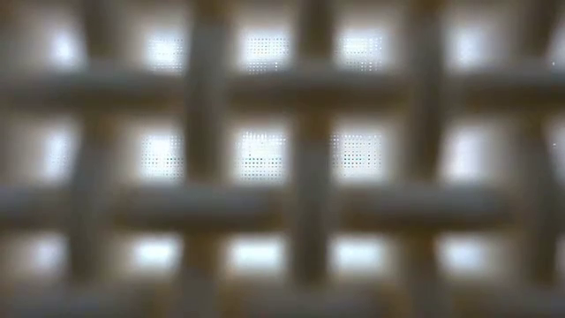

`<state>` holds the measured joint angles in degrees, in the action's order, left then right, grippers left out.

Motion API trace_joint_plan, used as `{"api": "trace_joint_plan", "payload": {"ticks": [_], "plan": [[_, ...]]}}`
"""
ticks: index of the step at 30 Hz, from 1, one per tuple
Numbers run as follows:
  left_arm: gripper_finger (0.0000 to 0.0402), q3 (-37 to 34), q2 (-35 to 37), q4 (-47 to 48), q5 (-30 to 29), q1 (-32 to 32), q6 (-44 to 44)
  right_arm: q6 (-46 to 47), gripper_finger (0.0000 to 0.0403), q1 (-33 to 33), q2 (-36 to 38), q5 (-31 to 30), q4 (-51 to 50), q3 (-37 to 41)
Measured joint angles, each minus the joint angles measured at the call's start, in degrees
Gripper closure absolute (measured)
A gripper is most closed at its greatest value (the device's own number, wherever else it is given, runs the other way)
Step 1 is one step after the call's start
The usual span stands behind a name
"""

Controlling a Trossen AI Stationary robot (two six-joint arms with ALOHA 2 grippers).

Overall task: Pick & Place Medicine items
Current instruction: Put the red medicine bottle into the white bin

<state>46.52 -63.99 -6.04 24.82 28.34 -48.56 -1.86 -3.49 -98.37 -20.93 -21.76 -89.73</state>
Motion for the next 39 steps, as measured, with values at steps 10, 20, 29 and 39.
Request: {"api": "trace_joint_plan", "payload": {"ticks": [10, 20, 29, 39], "plan": [[0.0273, 0.0, 0.0, 0.0, 0.2, 0.0, -0.1, -6.3, 0.0139, 0.0, 0.0, 0.0, -0.3, 0.0], [0.0273, 0.0, 0.0, 0.0, 0.2, 0.0, -0.1, -4.7, 0.0100, 0.0, 0.0, 0.0, -0.3, 0.0], [0.0273, 0.0, 0.0, 0.4, 0.2, 0.2, 2.5, 1.0, 0.0092, 0.0, 1.4, -0.1, -1.1, 0.0], [0.0273, 3.3, 1.5, 10.5, 0.2, 0.5, 3.9, 3.9, 0.0106, 0.0, 6.9, -0.1, -17.8, 0.4]]}}
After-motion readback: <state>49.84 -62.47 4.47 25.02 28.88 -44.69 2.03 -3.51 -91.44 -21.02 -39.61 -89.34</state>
